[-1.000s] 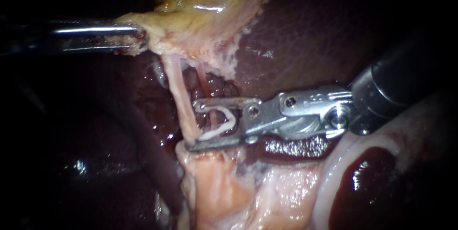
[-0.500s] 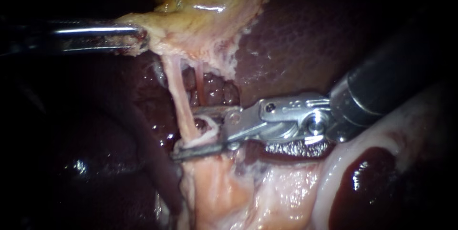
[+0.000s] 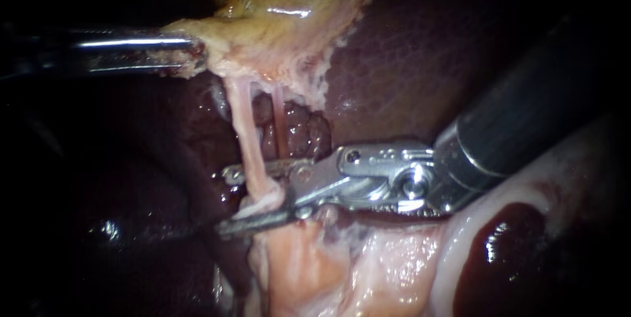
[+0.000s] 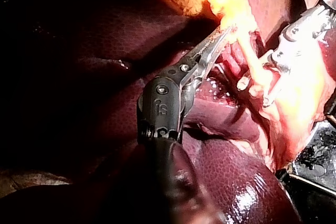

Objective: Clipping first clip left tube

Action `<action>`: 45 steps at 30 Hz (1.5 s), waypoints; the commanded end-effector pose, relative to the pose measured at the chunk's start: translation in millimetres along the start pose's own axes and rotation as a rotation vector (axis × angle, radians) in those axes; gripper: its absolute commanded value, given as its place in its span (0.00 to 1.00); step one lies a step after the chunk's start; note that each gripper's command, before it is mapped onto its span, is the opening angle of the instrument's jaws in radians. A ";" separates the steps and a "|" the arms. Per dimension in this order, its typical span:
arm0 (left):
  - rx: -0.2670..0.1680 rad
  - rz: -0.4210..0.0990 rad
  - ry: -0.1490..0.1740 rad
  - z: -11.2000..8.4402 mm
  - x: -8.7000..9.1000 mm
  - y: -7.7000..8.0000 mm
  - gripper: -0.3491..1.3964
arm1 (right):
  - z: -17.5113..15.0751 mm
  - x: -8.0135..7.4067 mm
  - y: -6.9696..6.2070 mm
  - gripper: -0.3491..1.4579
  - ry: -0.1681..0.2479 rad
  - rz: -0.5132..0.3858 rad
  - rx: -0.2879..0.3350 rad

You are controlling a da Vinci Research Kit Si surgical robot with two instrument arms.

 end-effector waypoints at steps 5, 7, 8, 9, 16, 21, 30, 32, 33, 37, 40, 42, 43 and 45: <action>0.000 0.000 0.000 -0.1 0.0 0.0 0.00 | 0.1 1.0 -2.0 0.45 0.000 0.015 0.041; 0.000 0.000 0.000 -0.1 0.0 0.0 0.00 | 0.2 1.5 -2.6 0.44 0.002 0.019 0.049; 0.000 0.000 0.000 -0.1 0.0 0.0 0.00 | 0.2 1.6 -2.8 0.44 0.002 0.019 0.051; 0.000 0.000 0.000 -0.1 0.0 0.0 0.00 | 0.2 1.8 -3.0 0.44 0.005 0.018 0.053; 0.000 0.000 0.000 -0.1 0.0 0.0 0.00 | 0.0 2.4 -3.5 0.42 0.006 0.038 0.057; 0.000 0.000 0.000 -0.1 0.0 0.0 0.00 | -0.2 2.4 -3.4 0.38 0.005 0.054 0.061; 0.000 0.000 0.000 -0.2 0.0 0.0 0.00 | -0.3 2.3 -3.3 0.24 0.001 0.050 0.075; 0.000 0.000 0.000 -0.1 0.0 0.0 0.00 | -0.3 2.2 -3.2 0.20 0.001 0.050 0.076; 0.000 0.000 0.000 -0.1 0.0 0.0 0.00 | -0.4 2.2 -3.2 0.17 0.001 0.050 0.076; 0.000 0.000 0.000 -0.2 0.0 0.0 0.00 | -0.7 2.0 -3.3 0.02 0.000 0.061 0.077; 0.000 0.000 0.000 -0.2 0.0 0.0 0.00 | -0.8 2.0 -3.3 0.00 0.000 0.061 0.078; 0.000 0.000 0.000 -0.2 0.0 0.0 0.00 | -0.8 2.0 -3.3 0.00 0.005 0.061 0.070; 0.000 0.000 0.000 -0.2 0.0 0.0 0.00 | -0.9 2.0 -3.4 0.00 -0.001 0.061 0.067; 0.000 0.000 0.000 -0.2 0.0 0.0 0.00 | -1.0 2.0 -3.4 0.00 -0.006 0.061 0.066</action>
